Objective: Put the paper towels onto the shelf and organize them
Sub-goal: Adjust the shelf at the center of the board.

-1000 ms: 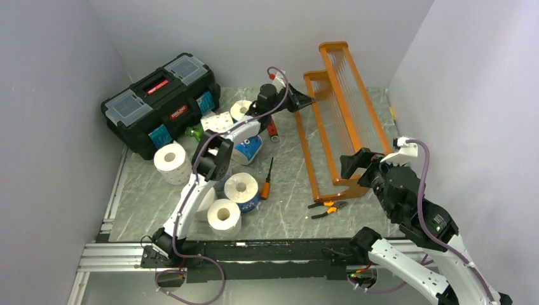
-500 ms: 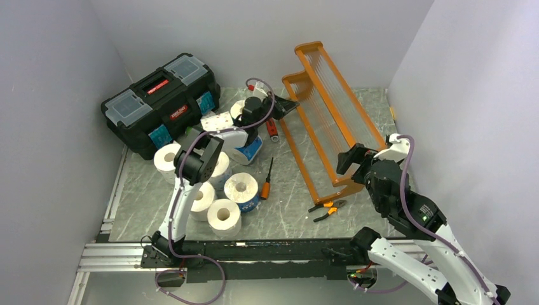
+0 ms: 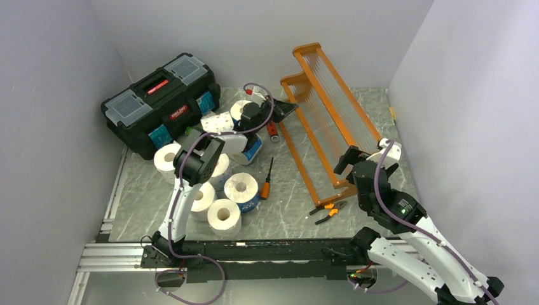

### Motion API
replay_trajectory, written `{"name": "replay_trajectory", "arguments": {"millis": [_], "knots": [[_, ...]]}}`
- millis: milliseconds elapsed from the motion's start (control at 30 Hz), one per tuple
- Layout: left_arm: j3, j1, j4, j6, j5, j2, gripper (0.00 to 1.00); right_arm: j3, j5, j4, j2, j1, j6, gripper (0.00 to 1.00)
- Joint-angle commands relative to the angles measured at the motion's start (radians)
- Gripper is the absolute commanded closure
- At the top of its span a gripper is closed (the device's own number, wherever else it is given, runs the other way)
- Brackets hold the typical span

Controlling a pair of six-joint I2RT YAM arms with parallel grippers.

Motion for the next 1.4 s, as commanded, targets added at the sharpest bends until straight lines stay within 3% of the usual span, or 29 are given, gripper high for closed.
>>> {"name": "replay_trajectory", "arguments": {"millis": [0,233,433,633,967,1167,1367], "knots": [[-0.026,-0.056,0.041,0.137,0.103,-0.003,1.00,-0.027,0.096,0.093,-0.011,-0.012,0.019,0.01],[-0.051,-0.064,0.055,0.140,0.103,0.003,1.00,-0.070,0.067,0.174,0.000,-0.095,-0.015,0.01],[-0.088,-0.065,0.085,0.140,0.080,0.002,1.00,-0.100,-0.083,0.244,0.004,-0.259,-0.050,0.01],[-0.107,-0.066,0.099,0.137,0.059,-0.002,1.00,-0.080,-0.103,0.260,0.023,-0.283,-0.047,0.01],[-0.101,-0.067,0.092,0.136,0.033,-0.014,1.00,-0.106,-0.511,0.312,-0.029,-0.282,-0.033,0.00],[-0.119,-0.067,0.102,0.124,0.022,-0.021,1.00,-0.106,-0.588,0.353,-0.122,-0.280,0.074,0.00],[-0.130,-0.067,0.087,0.138,0.011,-0.034,1.00,0.026,-0.660,0.336,-0.115,-0.279,0.070,0.00]]}}
